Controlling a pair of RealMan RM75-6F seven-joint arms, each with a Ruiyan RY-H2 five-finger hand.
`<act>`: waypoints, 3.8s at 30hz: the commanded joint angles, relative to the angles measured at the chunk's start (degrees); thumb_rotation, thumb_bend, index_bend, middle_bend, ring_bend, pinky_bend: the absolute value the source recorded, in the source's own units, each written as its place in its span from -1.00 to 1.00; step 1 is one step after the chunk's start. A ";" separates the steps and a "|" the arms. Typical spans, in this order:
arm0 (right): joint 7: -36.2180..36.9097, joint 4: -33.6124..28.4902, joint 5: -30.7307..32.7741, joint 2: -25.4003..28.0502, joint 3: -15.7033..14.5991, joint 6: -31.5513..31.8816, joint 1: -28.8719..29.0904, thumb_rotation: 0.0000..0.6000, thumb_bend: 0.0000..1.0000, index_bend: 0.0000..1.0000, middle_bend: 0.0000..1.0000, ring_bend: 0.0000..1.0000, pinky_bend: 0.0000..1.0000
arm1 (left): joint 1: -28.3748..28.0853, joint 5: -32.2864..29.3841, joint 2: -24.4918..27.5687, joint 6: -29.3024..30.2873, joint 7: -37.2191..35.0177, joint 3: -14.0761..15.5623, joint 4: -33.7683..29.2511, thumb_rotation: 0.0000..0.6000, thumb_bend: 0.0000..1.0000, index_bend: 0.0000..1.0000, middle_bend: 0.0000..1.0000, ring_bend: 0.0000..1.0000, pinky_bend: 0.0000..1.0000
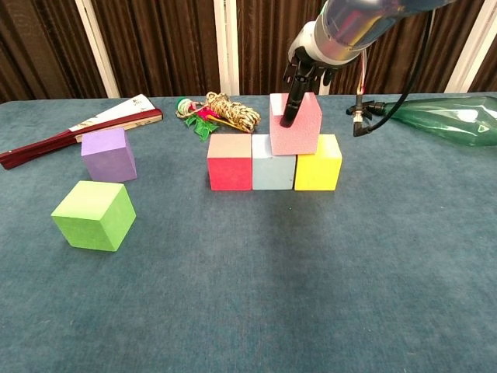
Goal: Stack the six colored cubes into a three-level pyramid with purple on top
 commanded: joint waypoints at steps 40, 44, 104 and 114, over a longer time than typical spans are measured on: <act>0.65 -0.20 -0.58 0.15 0.43 -1.04 -1.24 1.00 -0.50 -0.27 -0.60 -0.71 -1.00 | -0.24 -0.44 -0.16 -0.57 0.46 0.10 0.00 1.00 -0.64 -0.72 -0.94 -1.00 -1.00; 0.61 -0.31 -0.58 0.19 0.38 -0.89 -1.22 1.00 -0.50 -0.30 -0.61 -0.72 -1.00 | -0.24 -0.54 -0.18 -0.61 0.53 0.09 -0.04 1.00 -0.64 -0.72 -0.94 -1.00 -1.00; 0.34 -15.12 2.77 8.92 3.88 4.40 -3.54 1.00 -0.50 -0.83 -1.00 -0.92 -1.00 | -0.06 -0.91 0.86 -1.09 -1.23 0.03 -0.56 1.00 -0.64 -0.82 -0.99 -1.00 -1.00; 12.47 -33.20 -14.82 24.25 2.72 5.53 -16.88 1.00 -0.50 -0.84 -1.00 -0.92 -1.00 | -0.66 0.62 1.10 -2.50 -1.39 1.25 0.14 1.00 -0.66 -0.91 -1.00 -1.00 -1.00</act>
